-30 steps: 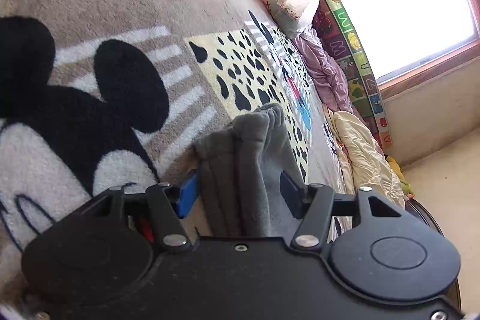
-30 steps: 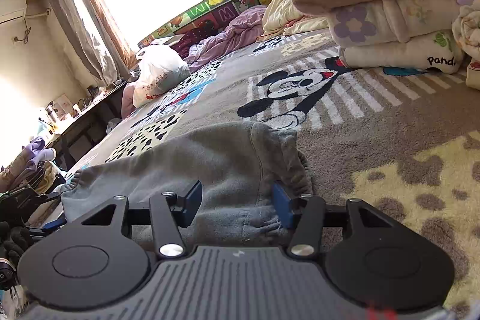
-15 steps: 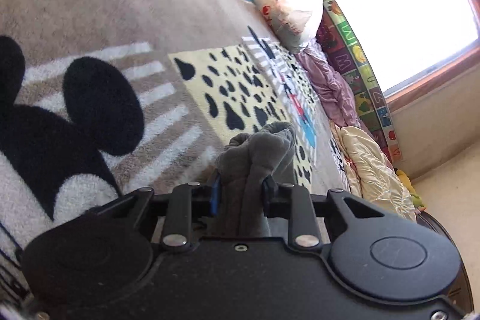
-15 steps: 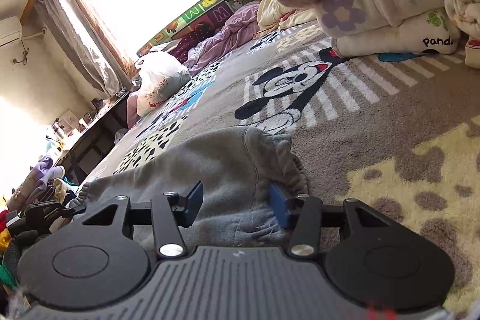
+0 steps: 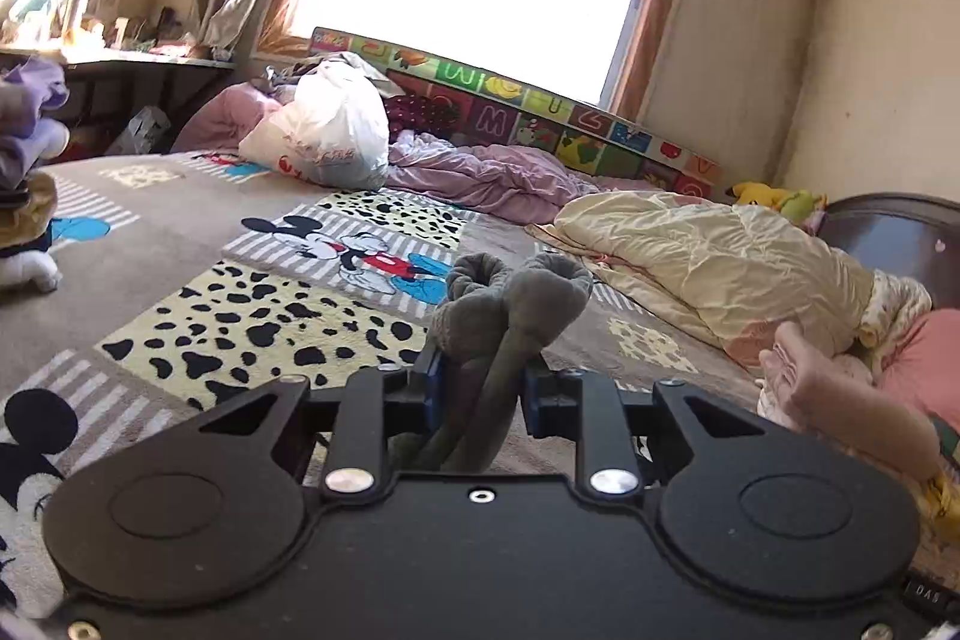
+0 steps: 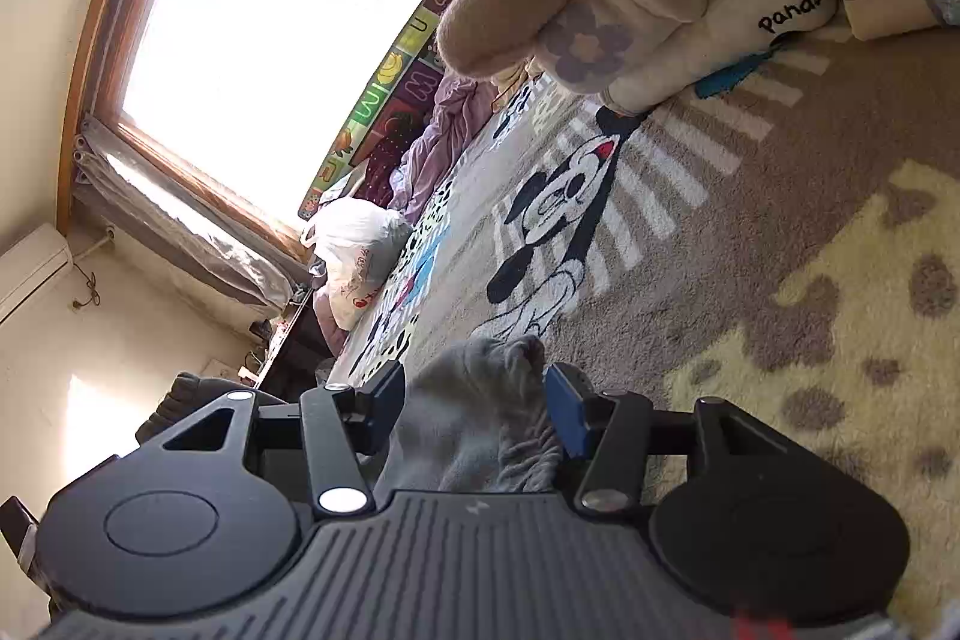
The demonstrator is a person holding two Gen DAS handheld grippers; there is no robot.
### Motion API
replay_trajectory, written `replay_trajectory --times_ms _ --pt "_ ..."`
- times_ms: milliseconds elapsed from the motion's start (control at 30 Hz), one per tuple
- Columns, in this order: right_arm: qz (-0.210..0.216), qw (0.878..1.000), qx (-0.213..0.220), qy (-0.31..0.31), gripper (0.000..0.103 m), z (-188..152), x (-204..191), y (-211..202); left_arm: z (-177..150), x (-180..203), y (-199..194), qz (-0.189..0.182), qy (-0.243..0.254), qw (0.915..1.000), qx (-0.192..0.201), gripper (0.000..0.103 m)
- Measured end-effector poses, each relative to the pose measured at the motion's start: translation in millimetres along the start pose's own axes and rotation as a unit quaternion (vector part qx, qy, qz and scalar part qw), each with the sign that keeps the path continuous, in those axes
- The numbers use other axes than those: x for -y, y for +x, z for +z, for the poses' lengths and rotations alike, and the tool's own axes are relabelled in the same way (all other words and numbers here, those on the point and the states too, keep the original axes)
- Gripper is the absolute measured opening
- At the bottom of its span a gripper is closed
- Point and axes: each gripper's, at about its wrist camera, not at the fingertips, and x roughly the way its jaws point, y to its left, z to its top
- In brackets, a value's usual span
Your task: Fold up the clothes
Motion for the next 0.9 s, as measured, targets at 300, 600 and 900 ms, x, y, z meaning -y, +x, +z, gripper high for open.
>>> replay_trajectory --times_ms 300,600,900 --pt "0.019 0.999 0.015 0.039 0.055 19 15 -12 -84 120 13 -0.002 0.248 0.9684 0.024 0.024" --pt "0.022 0.999 0.025 0.038 0.055 32 24 -20 -185 169 8 -0.072 0.525 0.8479 -0.025 0.039" --pt "0.021 0.991 0.043 -0.128 0.055 23 -22 -20 -72 83 -19 -0.146 0.273 0.9493 -0.054 0.035"
